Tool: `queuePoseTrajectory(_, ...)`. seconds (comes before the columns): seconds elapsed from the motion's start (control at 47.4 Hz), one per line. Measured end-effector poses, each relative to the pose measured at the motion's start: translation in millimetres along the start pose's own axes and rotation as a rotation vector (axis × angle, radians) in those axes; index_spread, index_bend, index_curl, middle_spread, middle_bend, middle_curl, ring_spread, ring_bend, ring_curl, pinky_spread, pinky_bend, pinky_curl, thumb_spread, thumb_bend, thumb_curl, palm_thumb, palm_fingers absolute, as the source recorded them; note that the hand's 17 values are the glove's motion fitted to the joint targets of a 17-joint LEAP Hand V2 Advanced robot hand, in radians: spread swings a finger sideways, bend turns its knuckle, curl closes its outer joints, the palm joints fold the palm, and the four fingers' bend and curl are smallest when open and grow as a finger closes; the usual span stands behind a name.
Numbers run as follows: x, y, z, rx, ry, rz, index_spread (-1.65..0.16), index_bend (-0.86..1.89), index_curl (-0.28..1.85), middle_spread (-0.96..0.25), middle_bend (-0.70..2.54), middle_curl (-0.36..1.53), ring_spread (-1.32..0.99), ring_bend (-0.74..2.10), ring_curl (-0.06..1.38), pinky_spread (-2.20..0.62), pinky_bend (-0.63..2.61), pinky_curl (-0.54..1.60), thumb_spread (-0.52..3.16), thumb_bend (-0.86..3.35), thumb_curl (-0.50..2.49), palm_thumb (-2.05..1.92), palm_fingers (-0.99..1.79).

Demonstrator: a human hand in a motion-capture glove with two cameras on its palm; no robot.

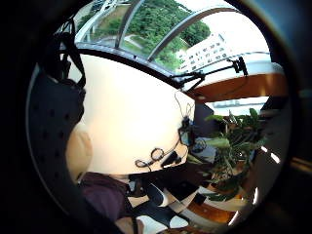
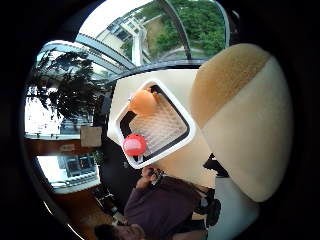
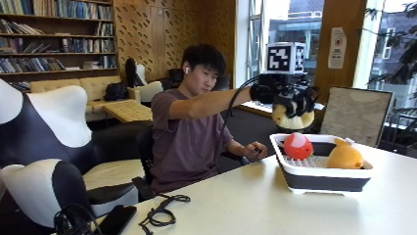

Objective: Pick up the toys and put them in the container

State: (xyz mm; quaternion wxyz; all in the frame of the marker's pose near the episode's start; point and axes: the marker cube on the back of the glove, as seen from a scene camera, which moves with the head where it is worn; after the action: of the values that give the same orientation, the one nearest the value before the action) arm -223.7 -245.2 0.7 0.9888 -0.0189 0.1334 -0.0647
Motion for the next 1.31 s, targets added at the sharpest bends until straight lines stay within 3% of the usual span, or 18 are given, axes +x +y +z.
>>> queuePoseTrajectory(0.127,-79,-18,-15,-0.009,-0.012,-0.068,-0.43,0.32,0.52,-0.34,0.44,0.48,-0.49,0.99,0.57,-0.36,1.14,0.42,0.68,0.12,0.82,0.76,0.58)
queuePoseTrajectory(0.232,-127,-19,-13,-0.014,-0.037,-0.320,-0.44,0.32,0.56,-0.35,0.44,0.51,-0.50,1.00,0.59,-0.37,1.16,0.43,0.65,0.11,0.85,0.77,0.57)
queuePoseTrajectory(0.527,-224,-41,31,-0.060,0.066,-0.150,-0.46,0.28,0.67,-0.37,0.43,0.59,-0.51,1.01,0.63,-0.37,1.19,0.44,0.59,0.07,0.91,0.77,0.54)
queuePoseTrajectory(0.612,-248,-36,35,-0.082,-0.030,-0.242,-0.47,0.26,0.71,-0.37,0.42,0.62,-0.51,1.02,0.64,-0.37,1.21,0.44,0.58,0.07,0.93,0.77,0.52)
queuePoseTrajectory(0.717,-254,-36,44,-0.089,0.017,-0.264,-0.47,0.23,0.74,-0.38,0.42,0.65,-0.51,1.02,0.65,-0.36,1.22,0.44,0.58,0.06,0.95,0.78,0.50)
queuePoseTrajectory(0.949,-250,-46,63,-0.134,0.217,-0.068,-0.47,0.15,0.80,-0.38,0.38,0.71,-0.51,1.03,0.67,-0.36,1.26,0.45,0.59,0.04,0.99,0.78,0.44)
queuePoseTrajectory(0.992,-258,-41,66,-0.204,0.162,-0.116,-0.44,0.10,0.78,-0.35,0.37,0.71,-0.50,1.01,0.67,-0.35,1.30,0.46,0.64,0.03,0.98,0.74,0.36)
queuePoseTrajectory(1.076,-283,-26,59,-0.308,-0.180,-0.370,-0.35,-0.02,0.69,-0.19,0.19,0.65,-0.34,0.84,0.66,-0.22,1.40,0.50,0.89,-0.07,0.88,0.52,-0.33)
queuePoseTrajectory(1.097,-286,-25,58,-0.306,-0.220,-0.391,-0.34,-0.02,0.65,-0.18,0.18,0.64,-0.32,0.84,0.66,-0.20,1.40,0.49,0.93,-0.06,0.87,0.51,-0.28)
queuePoseTrajectory(1.139,-288,-25,58,-0.285,-0.238,-0.408,-0.32,-0.02,0.59,-0.11,0.14,0.60,-0.24,0.65,0.59,-0.14,1.40,0.47,0.99,-0.09,0.81,0.39,-0.47)
queuePoseTrajectory(1.308,-295,-27,58,-0.252,-0.261,-0.390,-0.26,0.02,0.43,0.00,0.12,0.50,-0.09,0.45,0.49,-0.01,1.30,0.42,1.17,-0.03,0.68,0.28,-0.39)
